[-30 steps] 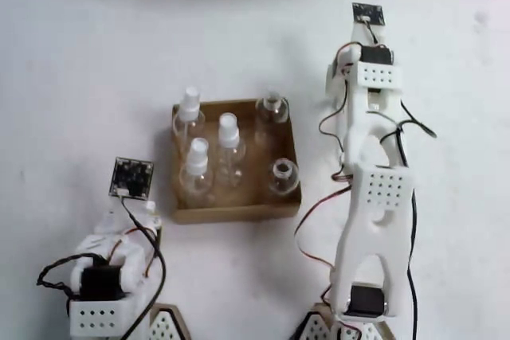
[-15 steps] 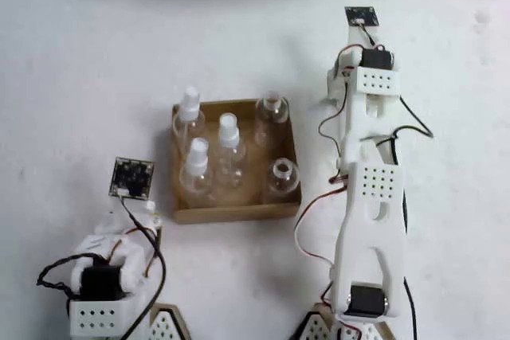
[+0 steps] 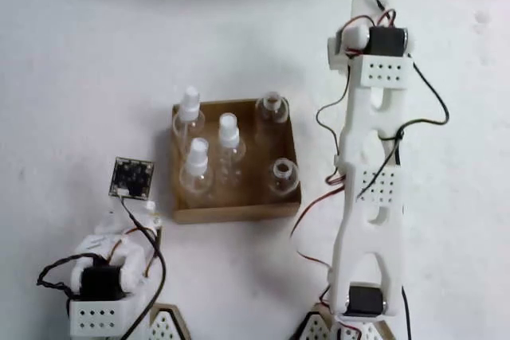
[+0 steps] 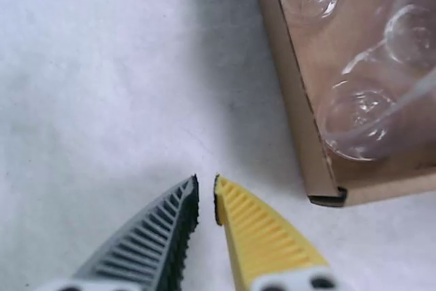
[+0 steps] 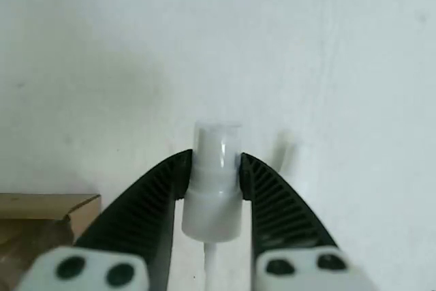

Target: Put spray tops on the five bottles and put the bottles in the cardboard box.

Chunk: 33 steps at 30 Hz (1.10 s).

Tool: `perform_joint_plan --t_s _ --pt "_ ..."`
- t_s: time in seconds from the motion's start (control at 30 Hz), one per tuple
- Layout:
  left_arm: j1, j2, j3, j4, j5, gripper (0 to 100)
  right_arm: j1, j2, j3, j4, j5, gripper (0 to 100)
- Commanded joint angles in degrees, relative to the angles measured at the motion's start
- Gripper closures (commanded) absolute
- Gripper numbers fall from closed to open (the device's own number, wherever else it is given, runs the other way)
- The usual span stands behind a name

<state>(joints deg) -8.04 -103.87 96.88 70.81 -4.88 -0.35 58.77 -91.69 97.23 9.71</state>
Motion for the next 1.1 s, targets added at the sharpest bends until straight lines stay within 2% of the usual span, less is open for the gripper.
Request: perform_joint_plan --t_s 0.0,0.27,0.6,1.07 --pt "0.75 -0.48 0.09 0.26 -0.35 95 -1.71 -10.77 -1.14 1.89 0.35 98.2" --pt "0.75 -0.48 0.09 0.26 -0.26 95 -1.89 -28.26 4.22 2.07 0.35 98.2" --pt "0.75 -0.48 0.09 0.26 -0.26 95 -11.21 -63.34 47.65 0.75 0.26 98.2" --pt "0.75 -0.48 0.09 0.26 -0.26 95 -12.53 -89.8 76.31 -24.48 0.26 98.2"
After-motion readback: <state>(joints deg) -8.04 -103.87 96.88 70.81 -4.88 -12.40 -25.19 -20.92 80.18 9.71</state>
